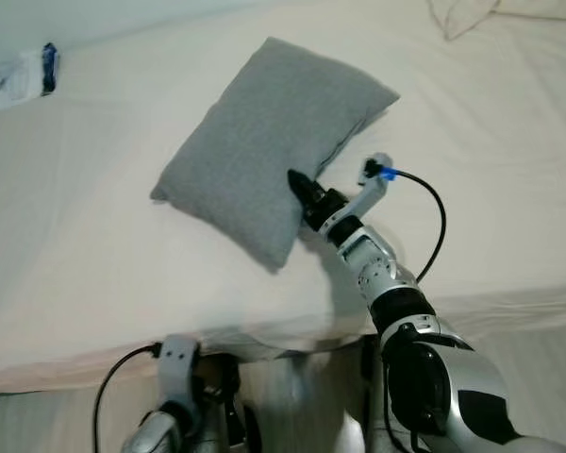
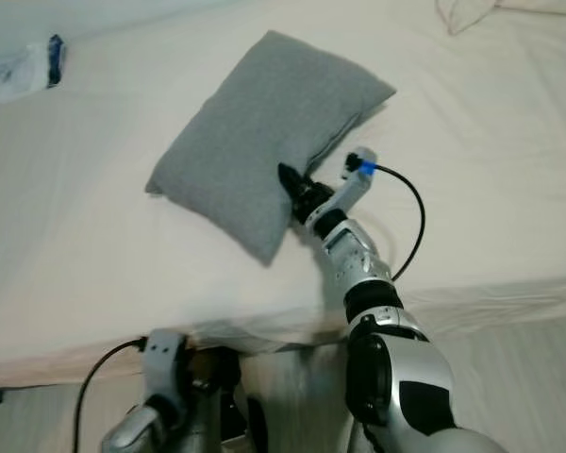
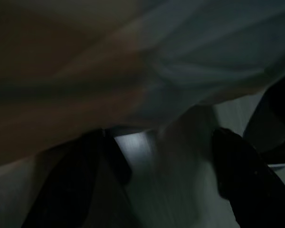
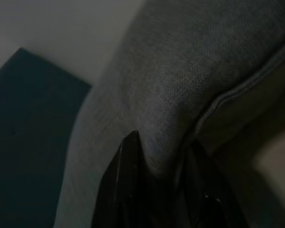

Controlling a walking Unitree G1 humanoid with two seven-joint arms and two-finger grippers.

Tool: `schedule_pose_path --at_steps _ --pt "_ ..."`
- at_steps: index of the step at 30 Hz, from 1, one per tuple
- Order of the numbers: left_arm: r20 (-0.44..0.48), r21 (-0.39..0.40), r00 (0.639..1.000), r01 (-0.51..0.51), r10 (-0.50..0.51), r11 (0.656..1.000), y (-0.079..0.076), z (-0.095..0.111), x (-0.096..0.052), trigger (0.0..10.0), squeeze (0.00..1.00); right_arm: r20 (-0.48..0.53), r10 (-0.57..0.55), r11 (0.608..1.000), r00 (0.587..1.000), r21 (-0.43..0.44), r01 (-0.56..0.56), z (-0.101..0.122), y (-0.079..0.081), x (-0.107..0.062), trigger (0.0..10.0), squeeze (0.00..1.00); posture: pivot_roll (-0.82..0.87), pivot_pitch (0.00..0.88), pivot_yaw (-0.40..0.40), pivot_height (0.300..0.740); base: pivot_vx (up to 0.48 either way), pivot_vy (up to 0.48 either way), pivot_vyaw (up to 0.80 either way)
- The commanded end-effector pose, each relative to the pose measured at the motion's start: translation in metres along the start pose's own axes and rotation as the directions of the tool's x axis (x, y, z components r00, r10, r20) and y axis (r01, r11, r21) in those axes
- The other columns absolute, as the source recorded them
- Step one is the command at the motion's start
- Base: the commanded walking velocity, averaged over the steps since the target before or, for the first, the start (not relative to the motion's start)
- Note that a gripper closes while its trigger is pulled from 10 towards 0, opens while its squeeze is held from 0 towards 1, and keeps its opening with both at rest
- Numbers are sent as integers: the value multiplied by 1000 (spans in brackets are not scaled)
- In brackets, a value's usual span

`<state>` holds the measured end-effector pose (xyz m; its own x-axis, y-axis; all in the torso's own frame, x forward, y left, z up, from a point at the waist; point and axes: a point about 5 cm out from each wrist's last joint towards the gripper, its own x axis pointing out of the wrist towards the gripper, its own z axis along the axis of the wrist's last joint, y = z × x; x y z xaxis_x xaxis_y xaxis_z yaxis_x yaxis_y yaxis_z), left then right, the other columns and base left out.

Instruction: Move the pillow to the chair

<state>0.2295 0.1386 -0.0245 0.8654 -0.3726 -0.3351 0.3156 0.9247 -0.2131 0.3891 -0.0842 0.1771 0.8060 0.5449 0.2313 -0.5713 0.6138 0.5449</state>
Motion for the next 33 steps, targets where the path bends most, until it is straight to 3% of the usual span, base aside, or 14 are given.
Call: schedule_pose_path --at_steps 1,5,8,9,12,16,18,22,26,30,31,32,33 --pt "-101 -45 994 -37 33 998 2 -21 -7 10000 0 -22 77 997 997 14 -76 -7 14 5 0 0 -16 252 74 575 0 0 0" --pt "-98 -46 995 -39 34 998 2 -18 -3 10000 0 -7 89 996 996 28 -89 -3 16 7 0 0 -21 235 68 575 0 0 0" --pt "-68 -66 996 -57 53 996 4 -8 6 10000 0 40 241 970 970 28 -242 9 33 13 0 0 -45 181 50 579 0 0 -152" --pt "-68 -66 996 -57 53 996 4 -8 6 10000 0 40 241 970 970 28 -242 9 33 13 0 0 -45 181 50 579 0 0 -456" --pt "-17 -85 994 -105 104 991 14 7 14 10000 0 68 373 926 925 31 -375 14 53 15 0 0 -58 148 38 593 0 0 0" --pt "32 -118 986 -161 166 980 27 21 17 10000 0 39 420 906 907 44 -422 4 63 14 0 0 -55 134 27 603 0 0 0" --pt "75 -182 966 -230 247 956 43 33 16 10000 0 6 457 887 889 78 -456 -13 71 12 0 0 -47 109 8 612 0 0 0" --pt "84 -228 940 -304 330 925 60 37 10 10000 0 -29 505 858 863 129 -498 -32 83 9 0 0 -47 90 0 626 0 0 0" --pt "72 -225 929 -338 362 914 67 34 5 10000 0 -54 530 842 846 150 -518 -39 88 6 0 0 -48 75 -2 641 0 0 0" --pt "71 -235 911 -380 405 895 74 33 0 10000 0 -71 513 854 856 144 -500 -41 85 5 0 0 -46 62 -10 650 0 0 0" --pt "67 -244 884 -436 464 866 85 33 -7 10000 0 -88 460 885 884 127 -448 -40 73 5 0 0 -42 54 -16 660 0 0 0" --pt "67 -244 884 -436 464 866 85 33 -7 10000 0 -88 460 885 884 127 -448 -40 73 5 0 0 -42 54 -16 660 0 0 0" --pt "59 -247 859 -481 508 841 94 33 -13 10000 0 -117 407 913 906 97 -397 -42 61 3 0 0 -38 49 -20 669 0 0 0"
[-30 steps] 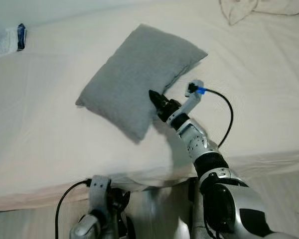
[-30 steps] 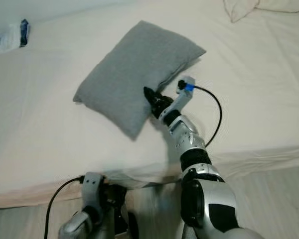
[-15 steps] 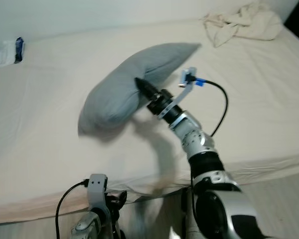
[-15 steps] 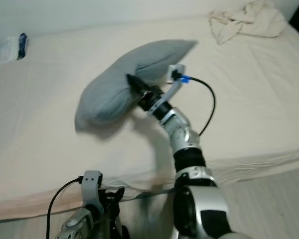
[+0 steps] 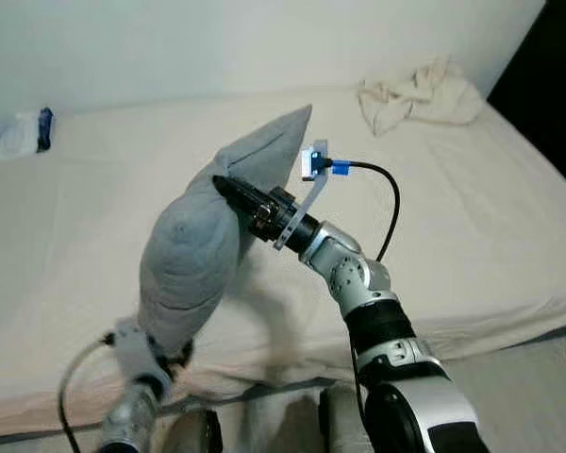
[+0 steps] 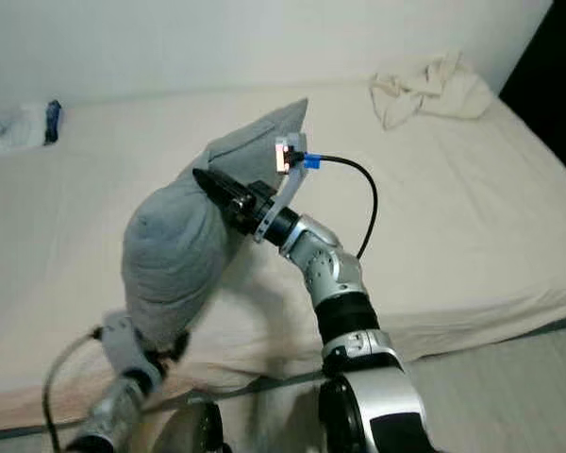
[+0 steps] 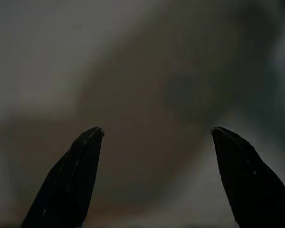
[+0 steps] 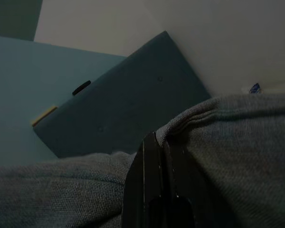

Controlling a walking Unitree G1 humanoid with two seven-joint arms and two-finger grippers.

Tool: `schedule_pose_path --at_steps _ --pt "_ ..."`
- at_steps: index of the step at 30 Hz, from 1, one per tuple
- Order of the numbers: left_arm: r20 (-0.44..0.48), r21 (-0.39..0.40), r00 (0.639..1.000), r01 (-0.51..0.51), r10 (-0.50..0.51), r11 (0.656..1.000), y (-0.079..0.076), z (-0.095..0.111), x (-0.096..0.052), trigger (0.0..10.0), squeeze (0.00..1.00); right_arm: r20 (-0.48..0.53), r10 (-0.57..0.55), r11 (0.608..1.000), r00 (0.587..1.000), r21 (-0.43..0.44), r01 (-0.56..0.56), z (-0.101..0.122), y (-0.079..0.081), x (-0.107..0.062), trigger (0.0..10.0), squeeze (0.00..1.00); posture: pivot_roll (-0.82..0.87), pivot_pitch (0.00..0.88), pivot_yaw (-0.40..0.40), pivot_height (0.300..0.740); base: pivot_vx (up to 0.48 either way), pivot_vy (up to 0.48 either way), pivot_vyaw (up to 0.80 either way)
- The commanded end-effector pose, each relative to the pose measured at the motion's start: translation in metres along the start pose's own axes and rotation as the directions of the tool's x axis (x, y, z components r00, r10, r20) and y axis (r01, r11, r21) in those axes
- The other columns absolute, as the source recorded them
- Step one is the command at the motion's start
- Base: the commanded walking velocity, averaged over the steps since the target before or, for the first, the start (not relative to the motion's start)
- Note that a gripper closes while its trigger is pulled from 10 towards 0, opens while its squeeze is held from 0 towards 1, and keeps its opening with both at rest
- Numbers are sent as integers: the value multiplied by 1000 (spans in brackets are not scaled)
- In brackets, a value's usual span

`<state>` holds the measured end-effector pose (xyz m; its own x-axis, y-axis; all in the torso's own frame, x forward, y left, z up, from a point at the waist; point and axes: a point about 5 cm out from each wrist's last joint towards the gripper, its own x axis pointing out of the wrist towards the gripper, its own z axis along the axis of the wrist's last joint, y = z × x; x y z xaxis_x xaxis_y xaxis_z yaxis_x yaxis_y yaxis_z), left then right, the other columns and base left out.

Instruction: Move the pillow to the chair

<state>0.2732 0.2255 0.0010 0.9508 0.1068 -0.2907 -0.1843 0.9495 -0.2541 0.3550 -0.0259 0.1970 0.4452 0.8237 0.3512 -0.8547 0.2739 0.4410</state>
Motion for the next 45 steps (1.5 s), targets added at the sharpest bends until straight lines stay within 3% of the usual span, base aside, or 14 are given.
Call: schedule_pose_path --at_steps 1,5,6,11,12,13,14,18,19,24,29,34,45 --pt "-40 -11 997 -63 63 998 12 -11 -8 10000 0 4 -40 999 999 36 40 -20 -3 -5 0 0 -38 49 -20 669 0 0 0" --pt "-48 6 993 -108 108 994 23 -10 -10 10000 0 -34 -130 991 991 9 131 -25 -16 -16 0 0 -31 44 -26 684 0 0 0" --pt "-73 29 988 -137 139 990 29 -14 -15 10000 0 -72 -237 972 969 -19 236 -33 -29 -30 0 0 -29 44 -27 693 0 0 0" --pt "-148 58 973 -168 175 984 35 -32 -26 10000 0 -104 -373 928 922 -27 372 -47 -44 -53 0 0 -24 48 -19 713 0 0 0" --pt "-181 68 966 -175 185 982 36 -40 -30 10000 0 -97 -403 915 910 -9 404 -50 -47 -59 3216 0 -24 50 -14 713 0 0 0" --pt "-181 68 966 -175 185 982 36 -40 -30 10000 0 -97 -403 915 910 -9 404 -50 -47 -59 3216 0 -24 50 -14 713 0 0 0" --pt "-201 75 961 -179 191 981 37 -45 -33 10000 0 -91 -420 906 903 4 422 -51 -49 -63 10000 0 -24 50 -14 713 0 0 0" --pt "-313 112 921 -206 232 972 42 -70 -52 10000 0 -96 -487 871 868 24 491 -58 -56 -81 10000 0 -27 49 -1 713 0 0 0" --pt "-372 117 890 -237 264 964 48 -83 -65 10000 0 -117 -498 865 859 9 502 -64 -58 -88 10000 0 -29 48 3 713 0 0 800" --pt "-443 135 840 -283 313 950 58 -98 -83 10000 0 -171 -492 869 854 -27 495 -78 -55 -91 10000 0 -31 48 6 713 0 0 800" --pt "-477 158 813 -296 335 942 63 -105 -93 10000 0 -194 -473 879 860 -34 476 -86 -51 -88 10000 0 -29 46 7 713 0 0 800" --pt "-561 215 758 -256 333 943 63 -122 -111 10000 0 -195 -443 895 875 -38 445 -90 -47 -78 10000 0 -20 45 5 713 0 0 800" --pt "-613 204 733 -213 294 955 51 -135 -119 10000 0 -242 -339 941 909 -79 330 -101 -32 -59 10000 0 -14 45 -5 713 0 0 798"
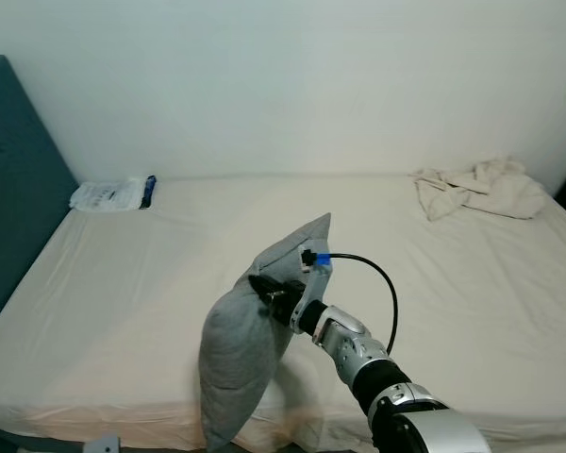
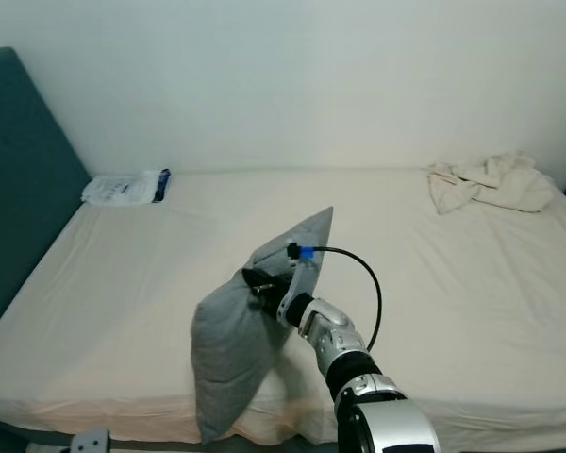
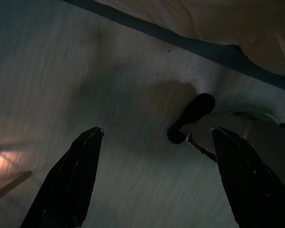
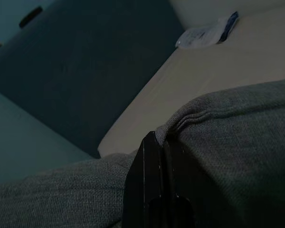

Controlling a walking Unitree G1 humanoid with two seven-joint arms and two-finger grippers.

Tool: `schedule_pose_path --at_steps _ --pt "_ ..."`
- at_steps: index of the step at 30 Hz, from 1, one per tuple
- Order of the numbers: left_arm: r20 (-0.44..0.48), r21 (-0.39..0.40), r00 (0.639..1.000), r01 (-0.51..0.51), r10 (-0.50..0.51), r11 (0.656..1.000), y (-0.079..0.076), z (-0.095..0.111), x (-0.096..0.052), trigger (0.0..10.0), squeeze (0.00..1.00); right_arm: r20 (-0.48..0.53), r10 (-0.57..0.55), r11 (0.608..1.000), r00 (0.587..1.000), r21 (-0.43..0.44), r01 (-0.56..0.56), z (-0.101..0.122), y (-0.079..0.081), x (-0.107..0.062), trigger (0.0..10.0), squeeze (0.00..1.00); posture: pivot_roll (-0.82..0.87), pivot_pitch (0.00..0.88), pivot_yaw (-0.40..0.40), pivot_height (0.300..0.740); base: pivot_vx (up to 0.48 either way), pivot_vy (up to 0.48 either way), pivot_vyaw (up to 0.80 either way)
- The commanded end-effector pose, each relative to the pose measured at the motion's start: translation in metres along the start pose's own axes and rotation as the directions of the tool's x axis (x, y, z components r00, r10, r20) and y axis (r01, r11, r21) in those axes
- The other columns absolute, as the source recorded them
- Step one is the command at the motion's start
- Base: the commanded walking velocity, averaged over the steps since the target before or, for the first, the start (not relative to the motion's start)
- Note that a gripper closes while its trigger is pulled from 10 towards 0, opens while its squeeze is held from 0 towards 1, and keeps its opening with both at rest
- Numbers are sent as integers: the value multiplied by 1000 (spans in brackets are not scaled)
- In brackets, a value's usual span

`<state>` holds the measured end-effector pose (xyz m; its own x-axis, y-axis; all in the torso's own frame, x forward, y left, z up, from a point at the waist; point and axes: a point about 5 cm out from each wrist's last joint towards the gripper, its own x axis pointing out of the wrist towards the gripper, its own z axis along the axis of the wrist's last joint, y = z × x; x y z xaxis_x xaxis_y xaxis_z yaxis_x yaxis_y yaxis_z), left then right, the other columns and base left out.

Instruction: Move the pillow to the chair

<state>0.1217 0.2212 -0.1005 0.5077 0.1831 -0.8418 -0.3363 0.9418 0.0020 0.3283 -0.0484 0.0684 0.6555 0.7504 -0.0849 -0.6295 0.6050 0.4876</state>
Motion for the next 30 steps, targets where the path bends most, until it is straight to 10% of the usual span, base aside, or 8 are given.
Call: schedule_pose_path --at_steps 1,30 --pt "-24 15 1000 6 -6 1000 0 -5 -1 10000 0 24 66 997 998 -39 -65 4 16 12 10000 0 -13 45 -6 713 0 0 794" --pt "-74 52 997 40 -36 998 -6 -14 -2 10000 0 16 91 994 996 -62 -90 5 19 14 10000 0 -16 42 -15 713 0 -94 795"
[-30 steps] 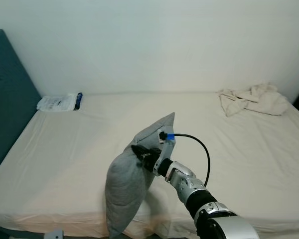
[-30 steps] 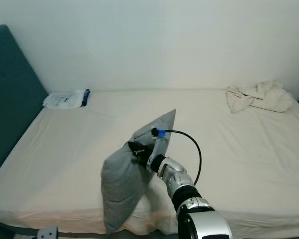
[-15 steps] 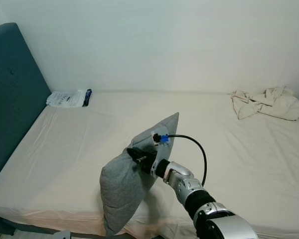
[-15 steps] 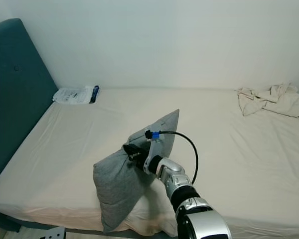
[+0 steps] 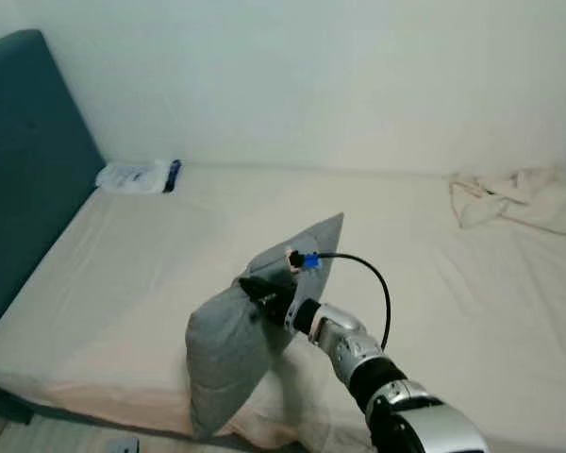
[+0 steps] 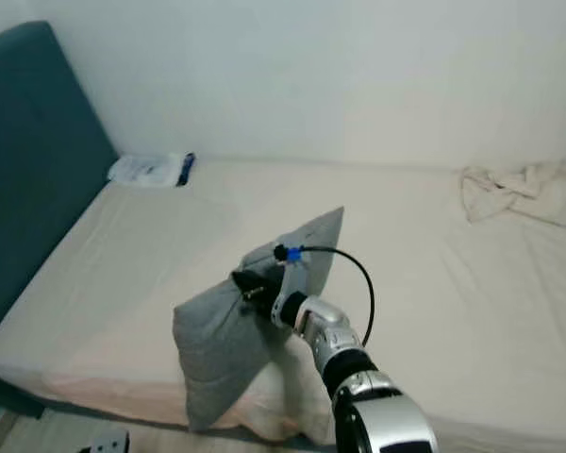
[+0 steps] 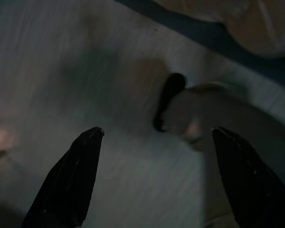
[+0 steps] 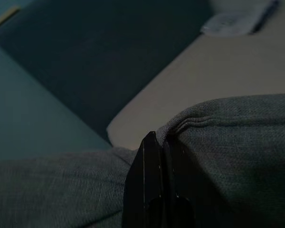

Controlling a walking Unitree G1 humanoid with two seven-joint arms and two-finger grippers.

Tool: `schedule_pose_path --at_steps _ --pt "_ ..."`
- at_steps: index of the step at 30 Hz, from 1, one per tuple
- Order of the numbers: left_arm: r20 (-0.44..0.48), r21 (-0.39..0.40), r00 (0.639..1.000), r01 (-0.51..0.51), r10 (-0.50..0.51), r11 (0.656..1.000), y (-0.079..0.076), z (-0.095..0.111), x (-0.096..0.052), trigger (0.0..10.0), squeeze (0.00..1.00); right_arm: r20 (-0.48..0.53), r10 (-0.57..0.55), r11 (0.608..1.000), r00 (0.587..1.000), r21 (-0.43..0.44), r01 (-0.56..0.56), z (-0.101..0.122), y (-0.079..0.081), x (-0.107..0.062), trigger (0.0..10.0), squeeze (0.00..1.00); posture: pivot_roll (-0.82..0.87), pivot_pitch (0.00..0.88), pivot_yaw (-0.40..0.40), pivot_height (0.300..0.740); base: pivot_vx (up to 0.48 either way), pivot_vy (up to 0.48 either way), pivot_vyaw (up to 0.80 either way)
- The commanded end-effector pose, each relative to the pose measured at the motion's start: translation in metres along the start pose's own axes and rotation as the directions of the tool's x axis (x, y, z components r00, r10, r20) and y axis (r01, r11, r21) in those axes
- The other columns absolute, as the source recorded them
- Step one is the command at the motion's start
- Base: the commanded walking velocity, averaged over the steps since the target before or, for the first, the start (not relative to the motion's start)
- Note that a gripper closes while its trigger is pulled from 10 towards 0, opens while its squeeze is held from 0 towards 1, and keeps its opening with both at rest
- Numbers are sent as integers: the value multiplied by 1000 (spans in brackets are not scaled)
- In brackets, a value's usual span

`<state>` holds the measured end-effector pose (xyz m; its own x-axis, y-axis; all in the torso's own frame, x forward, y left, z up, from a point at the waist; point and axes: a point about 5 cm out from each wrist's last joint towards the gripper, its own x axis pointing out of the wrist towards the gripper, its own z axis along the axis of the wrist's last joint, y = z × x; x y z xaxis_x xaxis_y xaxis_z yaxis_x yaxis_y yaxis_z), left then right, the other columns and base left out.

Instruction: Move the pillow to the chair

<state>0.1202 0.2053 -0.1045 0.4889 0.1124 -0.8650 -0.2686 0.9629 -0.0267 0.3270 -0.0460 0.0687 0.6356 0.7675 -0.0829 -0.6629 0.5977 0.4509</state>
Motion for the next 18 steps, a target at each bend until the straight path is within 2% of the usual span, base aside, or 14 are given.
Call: schedule_pose_path --at_steps 1,13,18 --pt "-30 8 999 -22 22 1000 7 -7 -2 10000 0 29 66 998 997 -20 -66 7 16 13 10000 0 -17 42 -16 713 0 0 800" --pt "-39 16 999 -11 12 1000 5 -8 -2 10000 0 12 86 996 996 -29 -86 3 17 13 10000 0 -23 40 -18 713 0 0 795" --pt "-39 17 999 -3 3 1000 4 -8 -2 10000 0 -23 107 994 994 -32 -107 -6 21 13 10000 0 -23 44 -15 713 0 0 795"
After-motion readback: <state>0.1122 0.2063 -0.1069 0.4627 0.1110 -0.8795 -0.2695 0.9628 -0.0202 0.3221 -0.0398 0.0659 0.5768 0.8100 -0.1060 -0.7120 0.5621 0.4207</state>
